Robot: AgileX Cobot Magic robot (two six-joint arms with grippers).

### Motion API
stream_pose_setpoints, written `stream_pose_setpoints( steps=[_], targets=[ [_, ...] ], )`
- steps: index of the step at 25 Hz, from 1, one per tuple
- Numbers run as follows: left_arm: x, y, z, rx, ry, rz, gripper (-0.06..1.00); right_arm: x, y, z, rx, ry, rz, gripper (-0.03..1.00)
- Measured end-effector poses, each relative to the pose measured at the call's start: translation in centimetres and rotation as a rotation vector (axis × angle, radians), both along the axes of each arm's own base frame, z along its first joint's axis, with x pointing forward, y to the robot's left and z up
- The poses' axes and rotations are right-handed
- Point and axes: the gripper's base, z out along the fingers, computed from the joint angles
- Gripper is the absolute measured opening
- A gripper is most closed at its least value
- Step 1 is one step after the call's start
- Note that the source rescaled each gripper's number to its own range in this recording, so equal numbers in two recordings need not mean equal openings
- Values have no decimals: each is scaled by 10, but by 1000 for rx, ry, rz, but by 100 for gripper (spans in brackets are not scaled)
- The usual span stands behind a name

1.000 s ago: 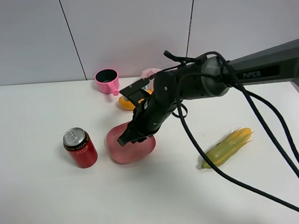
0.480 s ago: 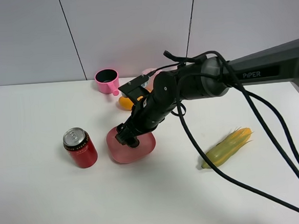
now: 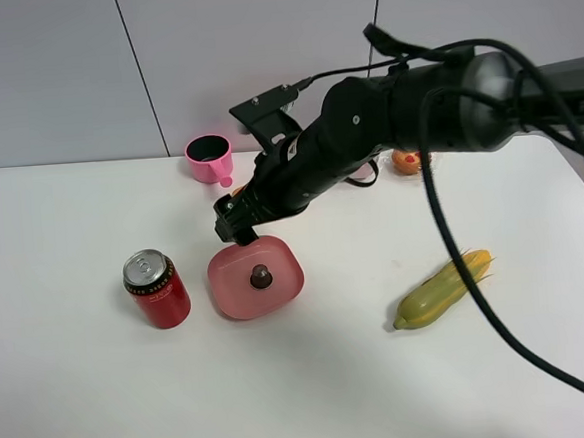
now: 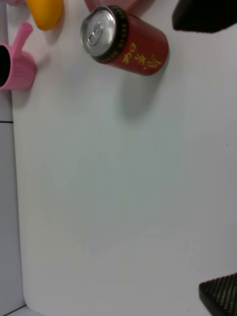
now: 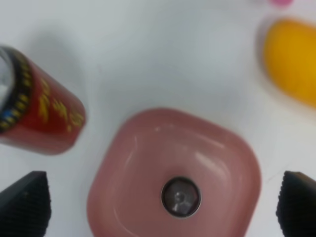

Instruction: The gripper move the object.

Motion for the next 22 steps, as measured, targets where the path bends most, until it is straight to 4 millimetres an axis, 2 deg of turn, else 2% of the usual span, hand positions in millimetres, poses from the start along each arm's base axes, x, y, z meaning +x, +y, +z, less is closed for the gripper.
stream_pose_setpoints(
  steps=[5, 11, 16, 22],
  targets=[
    [0, 0, 0, 0, 0, 0, 100, -16, -15, 42, -9, -60, 44, 98],
    [0, 0, 0, 0, 0, 0, 100, -38, -36, 80, -41, -90, 73, 99],
    [0, 0, 0, 0, 0, 0, 100, -48, -44, 95, -42, -98, 82, 99],
    [0, 0, 0, 0, 0, 0, 100, -50, -54, 91, -180, -97, 115, 99]
  ],
)
